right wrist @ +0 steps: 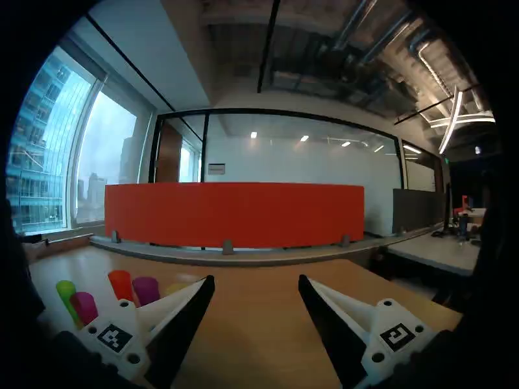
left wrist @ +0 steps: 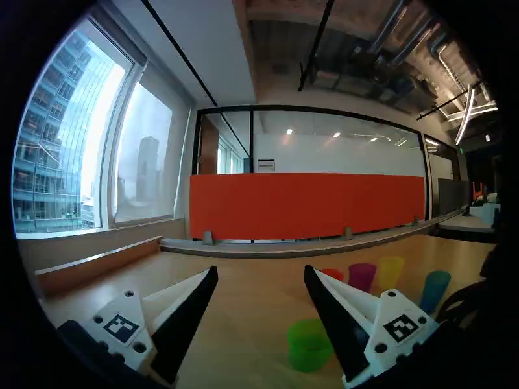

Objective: Pour water

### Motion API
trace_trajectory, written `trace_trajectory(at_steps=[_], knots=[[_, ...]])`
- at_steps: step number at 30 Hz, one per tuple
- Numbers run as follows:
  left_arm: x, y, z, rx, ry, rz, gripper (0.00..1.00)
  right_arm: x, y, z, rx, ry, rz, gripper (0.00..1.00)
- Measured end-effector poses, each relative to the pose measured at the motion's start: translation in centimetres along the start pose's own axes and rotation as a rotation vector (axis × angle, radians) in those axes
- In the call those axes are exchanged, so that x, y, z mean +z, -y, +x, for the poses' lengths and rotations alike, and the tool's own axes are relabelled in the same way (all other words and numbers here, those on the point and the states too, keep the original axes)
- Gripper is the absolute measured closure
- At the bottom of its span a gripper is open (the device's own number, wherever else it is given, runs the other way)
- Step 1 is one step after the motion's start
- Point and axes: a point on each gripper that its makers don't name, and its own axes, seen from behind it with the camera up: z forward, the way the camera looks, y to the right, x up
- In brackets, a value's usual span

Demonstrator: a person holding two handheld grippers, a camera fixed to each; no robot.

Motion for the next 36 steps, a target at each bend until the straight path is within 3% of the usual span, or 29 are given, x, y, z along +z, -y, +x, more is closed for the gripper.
trace_trajectory(at_steps=[9, 36], knots=[[0.6, 0.7, -2.2, -0.009, 0.017, 0.004, 0.01, -0.1, 0.2, 0.1, 0.005, 0.005, -0.001, 0.00], [1.5, 0.4, -4.8, -0.004, 0.060, -0.015, 0.01, 0.0, 0.3, 0.5, -0.001, 0.003, -0.003, 0.00]])
